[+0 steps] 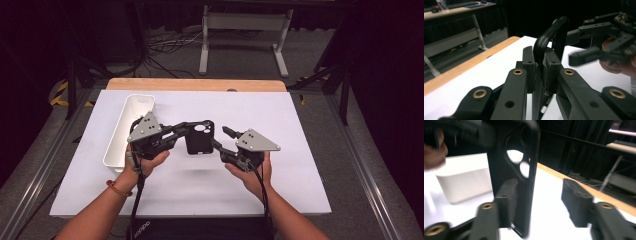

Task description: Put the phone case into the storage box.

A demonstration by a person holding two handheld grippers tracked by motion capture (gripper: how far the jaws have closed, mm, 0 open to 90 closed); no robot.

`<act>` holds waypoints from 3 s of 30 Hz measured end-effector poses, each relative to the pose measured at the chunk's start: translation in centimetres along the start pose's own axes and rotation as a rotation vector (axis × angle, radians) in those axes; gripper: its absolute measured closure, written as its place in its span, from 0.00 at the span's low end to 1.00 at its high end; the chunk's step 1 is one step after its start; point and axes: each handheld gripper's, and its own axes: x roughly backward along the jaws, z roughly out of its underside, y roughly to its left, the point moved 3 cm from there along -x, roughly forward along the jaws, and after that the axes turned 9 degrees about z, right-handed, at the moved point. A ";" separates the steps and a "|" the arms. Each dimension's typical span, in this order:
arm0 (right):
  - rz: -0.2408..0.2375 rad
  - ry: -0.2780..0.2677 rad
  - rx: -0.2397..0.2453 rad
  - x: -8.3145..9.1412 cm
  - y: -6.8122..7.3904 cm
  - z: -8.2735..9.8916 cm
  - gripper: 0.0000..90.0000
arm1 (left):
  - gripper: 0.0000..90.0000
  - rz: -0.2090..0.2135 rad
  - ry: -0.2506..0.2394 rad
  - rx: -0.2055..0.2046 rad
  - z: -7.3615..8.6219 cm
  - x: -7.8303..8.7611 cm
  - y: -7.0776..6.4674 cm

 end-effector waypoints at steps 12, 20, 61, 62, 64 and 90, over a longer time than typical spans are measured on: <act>0.054 0.050 0.135 0.8 -0.5 2.1 0.25 | 0.92 -0.015 -0.017 -0.007 -0.9 0.9 1.0; 0.070 0.062 0.146 1.9 -1.4 4.2 0.20 | 0.92 -0.017 -0.017 0.011 -1.1 1.4 2.1; 0.146 0.143 0.120 4.1 -4.4 9.1 0.16 | 0.92 -0.129 -0.012 0.015 -1.1 6.1 6.9; 0.146 0.143 0.120 4.1 -4.4 9.1 0.16 | 0.92 -0.129 -0.012 0.015 -1.1 6.1 6.9; 0.154 0.127 0.115 4.2 -4.6 8.9 0.16 | 0.92 -0.148 -0.007 0.006 -1.0 6.5 7.5; 0.165 0.133 0.087 3.9 -5.2 8.9 0.16 | 0.92 -0.224 -0.060 0.066 0.0 10.5 11.1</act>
